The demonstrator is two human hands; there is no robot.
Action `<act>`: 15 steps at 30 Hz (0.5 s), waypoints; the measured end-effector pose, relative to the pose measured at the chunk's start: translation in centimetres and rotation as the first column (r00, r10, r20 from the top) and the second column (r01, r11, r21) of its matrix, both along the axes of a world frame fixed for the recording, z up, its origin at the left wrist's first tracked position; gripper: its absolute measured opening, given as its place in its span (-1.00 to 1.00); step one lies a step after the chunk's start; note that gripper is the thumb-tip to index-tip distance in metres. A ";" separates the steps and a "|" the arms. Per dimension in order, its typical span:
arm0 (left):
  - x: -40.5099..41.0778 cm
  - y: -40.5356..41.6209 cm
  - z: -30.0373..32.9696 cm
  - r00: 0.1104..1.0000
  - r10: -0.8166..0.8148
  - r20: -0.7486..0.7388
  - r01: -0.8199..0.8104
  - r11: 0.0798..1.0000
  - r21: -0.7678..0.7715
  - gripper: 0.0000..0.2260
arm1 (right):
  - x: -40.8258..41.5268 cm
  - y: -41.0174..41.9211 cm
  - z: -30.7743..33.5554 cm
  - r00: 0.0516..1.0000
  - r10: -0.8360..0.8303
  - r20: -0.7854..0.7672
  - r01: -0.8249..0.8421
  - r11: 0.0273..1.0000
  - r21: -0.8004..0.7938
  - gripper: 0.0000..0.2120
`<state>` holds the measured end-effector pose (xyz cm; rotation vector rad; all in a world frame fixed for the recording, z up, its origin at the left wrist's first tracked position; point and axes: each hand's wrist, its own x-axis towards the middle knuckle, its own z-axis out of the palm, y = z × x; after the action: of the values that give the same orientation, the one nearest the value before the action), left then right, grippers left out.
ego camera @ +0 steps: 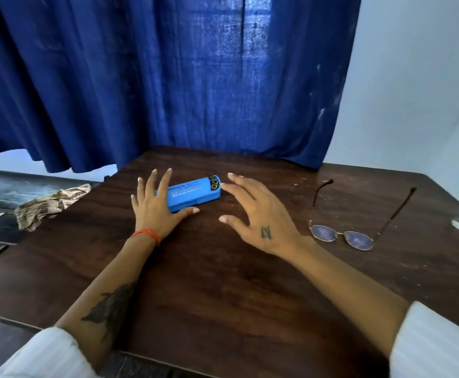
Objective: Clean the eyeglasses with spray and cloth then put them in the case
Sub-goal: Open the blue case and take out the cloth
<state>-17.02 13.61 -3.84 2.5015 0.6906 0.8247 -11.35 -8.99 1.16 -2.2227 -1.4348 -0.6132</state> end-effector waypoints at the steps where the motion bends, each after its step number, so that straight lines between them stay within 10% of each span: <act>1: 0.1 0.7 -0.2 1.000 -0.004 -0.006 0.004 0.998 -0.067 -0.02 | 0.4 1.5 -0.1 1.000 0.010 0.019 -0.009 0.999 -0.036 -0.44; 15: 0.5 1.7 -0.2 0.983 -0.170 0.070 0.177 0.978 -0.108 -0.23 | 5.0 9.0 -3.6 0.994 0.086 0.068 -0.066 0.966 -0.251 -0.49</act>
<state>-16.56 15.26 -4.07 2.3843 0.4764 0.7717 -6.32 0.02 -2.47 -2.3405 -1.7113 -0.5245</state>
